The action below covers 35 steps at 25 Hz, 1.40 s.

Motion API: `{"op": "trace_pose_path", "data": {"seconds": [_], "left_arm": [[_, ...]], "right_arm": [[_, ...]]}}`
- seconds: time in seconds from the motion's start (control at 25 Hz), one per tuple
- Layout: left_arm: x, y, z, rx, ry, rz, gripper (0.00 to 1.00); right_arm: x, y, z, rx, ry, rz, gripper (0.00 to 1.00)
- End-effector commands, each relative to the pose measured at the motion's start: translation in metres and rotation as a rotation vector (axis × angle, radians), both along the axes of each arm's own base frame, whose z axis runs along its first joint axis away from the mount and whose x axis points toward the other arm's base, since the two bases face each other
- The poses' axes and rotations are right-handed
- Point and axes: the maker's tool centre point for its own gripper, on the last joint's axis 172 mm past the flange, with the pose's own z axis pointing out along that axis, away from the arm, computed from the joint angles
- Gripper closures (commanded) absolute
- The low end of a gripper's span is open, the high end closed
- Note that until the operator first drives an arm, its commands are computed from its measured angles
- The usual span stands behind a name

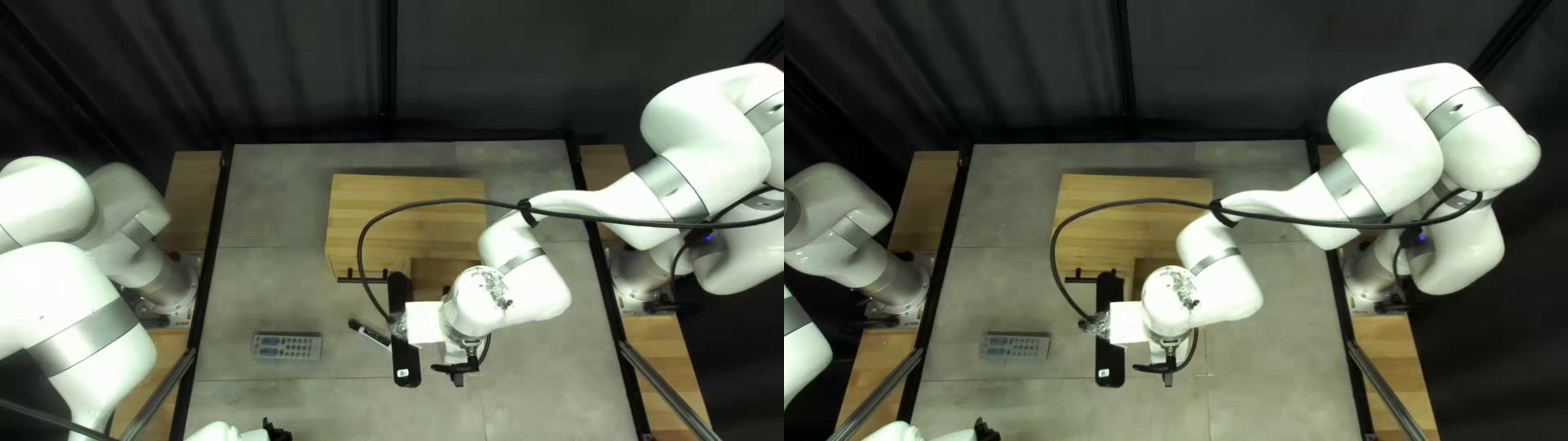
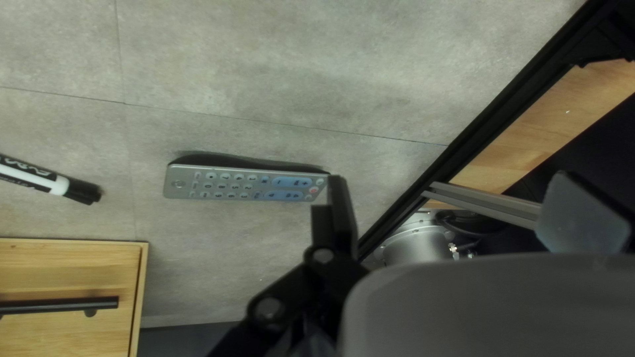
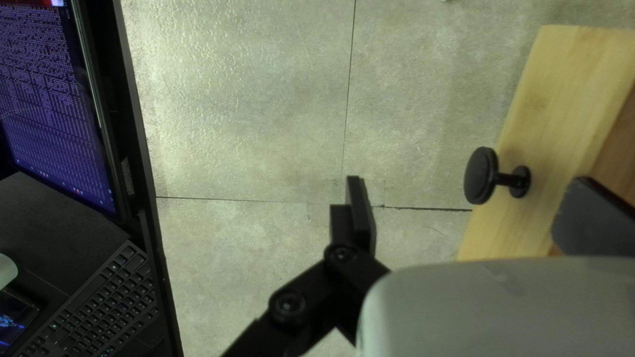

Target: Open drawers and place objects into drawer and close

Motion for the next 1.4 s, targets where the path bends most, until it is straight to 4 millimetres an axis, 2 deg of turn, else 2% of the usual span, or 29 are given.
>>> {"op": "trace_pose_path", "data": {"seconds": [0.04, 0.16, 0.4, 0.56, 1.0, 1.4], "left_arm": [[0.0, 0.0, 0.0, 0.0, 0.0, 0.0, 0.0], [0.0, 0.0, 0.0, 0.0, 0.0, 0.0, 0.0], [0.0, 0.0, 0.0, 0.0, 0.0, 0.0, 0.0], [0.0, 0.0, 0.0, 0.0, 0.0, 0.0, 0.0], [0.0, 0.0, 0.0, 0.0, 0.0, 0.0, 0.0], [0.0, 0.0, 0.0, 0.0, 0.0, 0.0, 0.0]], "right_arm": [[0.0, 0.001, 0.006, -0.005, -0.001, 0.0, 0.0], [0.0, -0.002, 0.013, -0.01, 0.0, -0.007, 0.0], [-0.02, -0.034, 0.025, 0.01, 0.012, -0.08, 0.0], [-0.022, -0.044, 0.013, 0.04, 0.014, -0.119, 0.0], [-0.006, -0.035, -0.011, 0.101, -0.013, -0.08, 0.0], [-0.003, -0.029, -0.014, 0.11, -0.007, -0.048, 0.0]]}}
